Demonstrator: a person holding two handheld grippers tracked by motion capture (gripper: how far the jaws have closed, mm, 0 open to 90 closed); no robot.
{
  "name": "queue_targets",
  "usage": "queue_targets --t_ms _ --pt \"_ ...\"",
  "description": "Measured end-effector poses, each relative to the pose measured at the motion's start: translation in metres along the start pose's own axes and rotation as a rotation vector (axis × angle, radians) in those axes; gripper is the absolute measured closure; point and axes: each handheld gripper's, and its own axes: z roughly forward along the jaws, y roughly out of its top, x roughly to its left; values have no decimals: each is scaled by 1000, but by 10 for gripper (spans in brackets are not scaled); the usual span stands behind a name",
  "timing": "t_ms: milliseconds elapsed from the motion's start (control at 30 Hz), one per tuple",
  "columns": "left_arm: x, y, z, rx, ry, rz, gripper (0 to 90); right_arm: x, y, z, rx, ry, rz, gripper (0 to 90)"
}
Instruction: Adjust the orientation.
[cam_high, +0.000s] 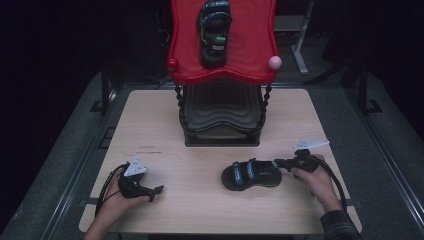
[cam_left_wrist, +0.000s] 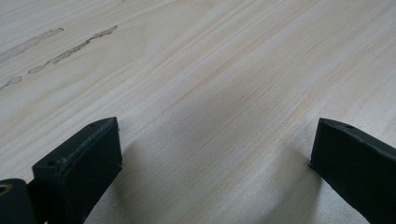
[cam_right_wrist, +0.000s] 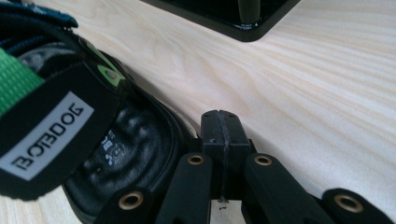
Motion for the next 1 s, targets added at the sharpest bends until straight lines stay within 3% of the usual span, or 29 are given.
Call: queue_targets --t_ms 467,1000 --pt "0 0 0 2 -1 1 9 11 -12 -12 43 23 -38 900" --pt "0 0 0 0 0 0 9 42 -35 -24 77 91 -83 900"
